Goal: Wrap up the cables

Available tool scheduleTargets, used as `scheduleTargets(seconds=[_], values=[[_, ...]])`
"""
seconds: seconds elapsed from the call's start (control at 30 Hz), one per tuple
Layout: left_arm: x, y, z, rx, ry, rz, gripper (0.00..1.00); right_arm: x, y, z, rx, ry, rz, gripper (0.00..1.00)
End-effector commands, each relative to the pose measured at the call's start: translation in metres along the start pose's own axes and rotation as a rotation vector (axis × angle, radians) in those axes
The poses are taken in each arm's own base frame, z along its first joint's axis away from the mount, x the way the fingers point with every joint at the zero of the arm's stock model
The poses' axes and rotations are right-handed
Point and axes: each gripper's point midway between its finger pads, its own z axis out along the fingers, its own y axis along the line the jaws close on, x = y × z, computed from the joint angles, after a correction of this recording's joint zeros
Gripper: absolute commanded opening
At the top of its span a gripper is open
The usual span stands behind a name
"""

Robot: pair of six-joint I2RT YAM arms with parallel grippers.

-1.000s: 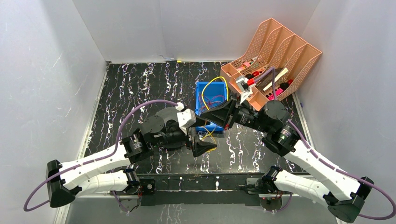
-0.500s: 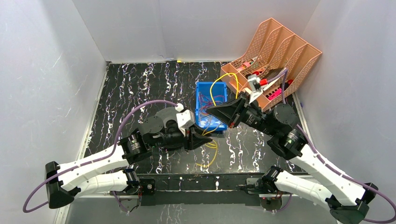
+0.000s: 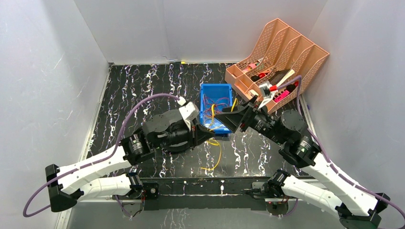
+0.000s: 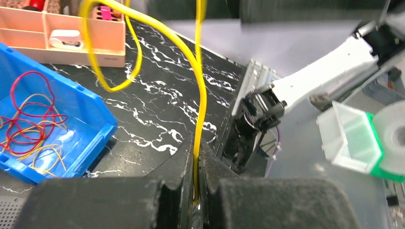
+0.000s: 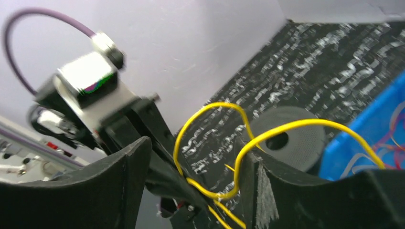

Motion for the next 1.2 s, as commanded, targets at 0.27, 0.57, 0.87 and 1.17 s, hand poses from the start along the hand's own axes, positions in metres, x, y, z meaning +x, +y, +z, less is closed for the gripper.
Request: scheduleTargets(seconds=[0.27, 0.57, 0.87, 1.17], values=[[-0.043, 0.060, 0.008, -0.311, -0.088, -0.205, 0.00, 0.053, -0.080, -0.061, 0.367, 0.045, 0.110, 0.78], [-0.039, 0.070, 0.015, -0.301, -0.096, -0.263, 0.00, 0.112, -0.113, -0.070, 0.477, 0.154, 0.259, 0.75], [-0.037, 0.065, 0.016, -0.267, -0.086, -0.261, 0.00, 0.151, -0.133, -0.053, 0.483, 0.212, 0.330, 0.69], [-0.029, 0.049, 0.023, -0.163, -0.040, -0.259, 0.00, 0.157, -0.130, -0.043, 0.412, 0.202, 0.336, 0.61]])
